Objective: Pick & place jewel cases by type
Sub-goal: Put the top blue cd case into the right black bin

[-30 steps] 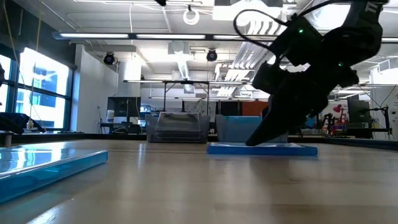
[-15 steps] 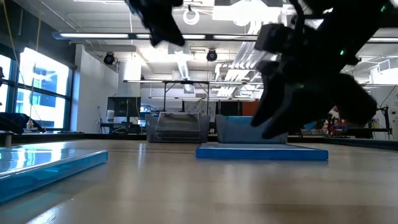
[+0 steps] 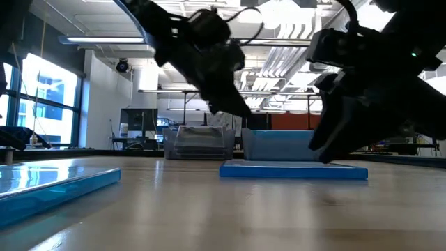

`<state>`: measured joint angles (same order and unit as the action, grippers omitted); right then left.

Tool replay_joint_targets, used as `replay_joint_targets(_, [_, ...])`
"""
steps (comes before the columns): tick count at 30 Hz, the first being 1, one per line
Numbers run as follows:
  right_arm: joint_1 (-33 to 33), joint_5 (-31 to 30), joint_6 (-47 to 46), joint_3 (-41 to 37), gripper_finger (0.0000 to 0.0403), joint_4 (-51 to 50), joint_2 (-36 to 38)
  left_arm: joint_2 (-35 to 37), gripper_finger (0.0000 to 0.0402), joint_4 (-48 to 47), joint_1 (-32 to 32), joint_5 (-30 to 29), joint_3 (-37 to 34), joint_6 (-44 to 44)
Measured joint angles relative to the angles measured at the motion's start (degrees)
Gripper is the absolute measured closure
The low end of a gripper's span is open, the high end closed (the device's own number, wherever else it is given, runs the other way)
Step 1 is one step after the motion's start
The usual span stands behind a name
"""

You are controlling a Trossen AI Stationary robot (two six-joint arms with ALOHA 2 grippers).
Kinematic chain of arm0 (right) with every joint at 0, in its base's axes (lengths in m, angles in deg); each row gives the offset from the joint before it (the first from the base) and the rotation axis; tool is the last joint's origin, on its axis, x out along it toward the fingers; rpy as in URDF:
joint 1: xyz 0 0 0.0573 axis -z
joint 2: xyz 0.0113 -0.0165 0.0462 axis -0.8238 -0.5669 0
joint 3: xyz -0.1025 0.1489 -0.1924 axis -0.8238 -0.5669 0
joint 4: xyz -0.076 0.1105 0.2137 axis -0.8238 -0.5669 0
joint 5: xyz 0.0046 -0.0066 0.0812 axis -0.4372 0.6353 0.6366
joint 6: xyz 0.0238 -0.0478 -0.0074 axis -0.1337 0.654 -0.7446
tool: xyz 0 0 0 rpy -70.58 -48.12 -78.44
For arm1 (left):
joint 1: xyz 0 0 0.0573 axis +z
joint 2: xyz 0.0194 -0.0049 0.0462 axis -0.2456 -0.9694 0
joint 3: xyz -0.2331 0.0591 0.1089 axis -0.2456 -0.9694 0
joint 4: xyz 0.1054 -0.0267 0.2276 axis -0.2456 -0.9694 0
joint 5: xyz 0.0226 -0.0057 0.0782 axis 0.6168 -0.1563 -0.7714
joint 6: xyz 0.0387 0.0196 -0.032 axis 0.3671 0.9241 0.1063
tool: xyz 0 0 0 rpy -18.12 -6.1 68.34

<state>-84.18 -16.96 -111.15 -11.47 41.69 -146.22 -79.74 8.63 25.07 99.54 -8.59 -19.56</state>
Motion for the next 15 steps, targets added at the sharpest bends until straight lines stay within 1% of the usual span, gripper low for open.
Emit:
replay_joint_targets(4, [0.07, -0.64, 2.45, -0.35, 0.0203, 1.42, -0.06, -5.28, 0.0305, -0.96, 0.02, 1.05, 3.65, 0.0])
replay_joint_targets(7, [-0.19, -2.21, 4.97, -0.35, 0.0202, 1.58, -0.79, -7.69, 0.0269, -0.29, 0.02, 1.71, 5.43, -0.27])
replay_joint_targets(12, [-1.37, -4.3, 9.37, -0.33, 0.0204, 2.47, -4.17, -10.4, 0.0218, -0.58, 0.02, 1.09, 5.99, -0.24])
replay_joint_targets(15, [-2.37, -7.37, 11.16, -0.1, 0.0204, 2.8, -6.33, -11.73, 0.0197, -1.99, 0.02, 1.86, 6.03, -1.68])
